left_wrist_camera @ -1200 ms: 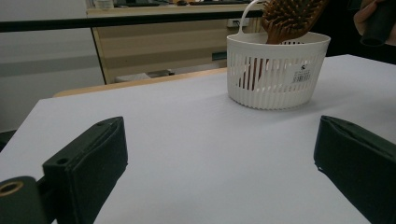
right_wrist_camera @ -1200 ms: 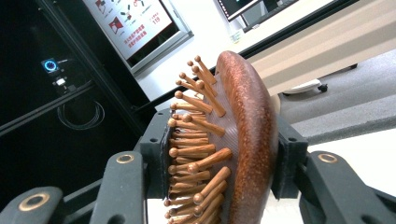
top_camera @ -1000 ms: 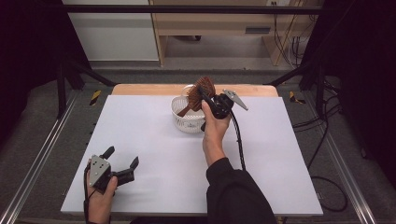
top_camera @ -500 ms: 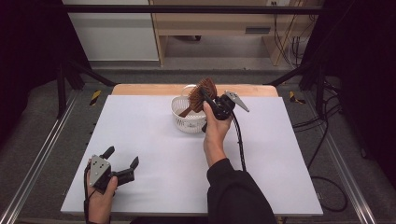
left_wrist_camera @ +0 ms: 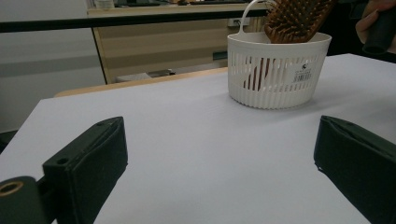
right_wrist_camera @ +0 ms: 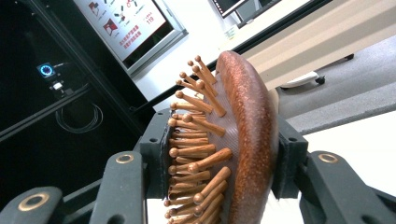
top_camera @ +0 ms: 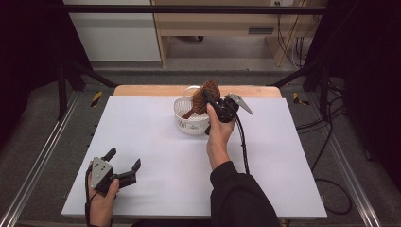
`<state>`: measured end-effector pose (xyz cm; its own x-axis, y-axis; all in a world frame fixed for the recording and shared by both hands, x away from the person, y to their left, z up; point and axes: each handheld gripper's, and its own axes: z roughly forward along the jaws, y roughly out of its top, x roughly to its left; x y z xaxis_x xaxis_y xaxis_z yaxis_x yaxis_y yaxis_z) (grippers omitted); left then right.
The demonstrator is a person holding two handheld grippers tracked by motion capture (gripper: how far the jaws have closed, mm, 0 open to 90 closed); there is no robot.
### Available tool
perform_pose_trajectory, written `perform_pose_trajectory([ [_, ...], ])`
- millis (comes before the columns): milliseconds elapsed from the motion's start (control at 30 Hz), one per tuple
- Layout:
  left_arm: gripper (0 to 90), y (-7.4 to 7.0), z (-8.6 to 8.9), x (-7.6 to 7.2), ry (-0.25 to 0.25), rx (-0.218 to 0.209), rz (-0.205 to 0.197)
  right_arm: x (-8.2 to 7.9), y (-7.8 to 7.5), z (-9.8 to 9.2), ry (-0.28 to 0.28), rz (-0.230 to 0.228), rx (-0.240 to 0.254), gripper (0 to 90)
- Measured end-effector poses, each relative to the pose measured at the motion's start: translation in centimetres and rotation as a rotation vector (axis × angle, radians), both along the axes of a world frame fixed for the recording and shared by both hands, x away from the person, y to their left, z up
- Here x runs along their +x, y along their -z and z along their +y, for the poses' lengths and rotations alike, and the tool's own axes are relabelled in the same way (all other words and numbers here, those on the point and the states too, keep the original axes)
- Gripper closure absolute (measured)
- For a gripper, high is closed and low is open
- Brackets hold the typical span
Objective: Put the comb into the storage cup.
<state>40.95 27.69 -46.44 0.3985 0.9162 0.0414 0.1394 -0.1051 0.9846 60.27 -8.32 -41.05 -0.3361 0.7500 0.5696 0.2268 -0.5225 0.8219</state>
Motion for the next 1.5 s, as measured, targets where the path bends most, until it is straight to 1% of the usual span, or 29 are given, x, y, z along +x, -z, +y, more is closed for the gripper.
perform_pose_trajectory([
  [167,2.7,0.0,0.0,0.0,0.0,0.0,0.001,0.0,0.1,-0.2,-0.003,0.005,0.01,50.6],
  [767,2.7,0.0,0.0,0.0,0.001,0.001,0.002,-0.1,0.3,-0.4,-0.018,0.008,0.006,49.9],
  [1133,2.7,0.0,-0.1,0.1,0.002,0.005,0.005,-0.4,0.6,-0.9,-0.026,0.008,0.01,49.6],
  [1500,2.7,0.0,-0.1,0.0,0.003,0.005,0.003,-0.7,1.0,-1.4,-0.025,0.02,0.015,49.0],
])
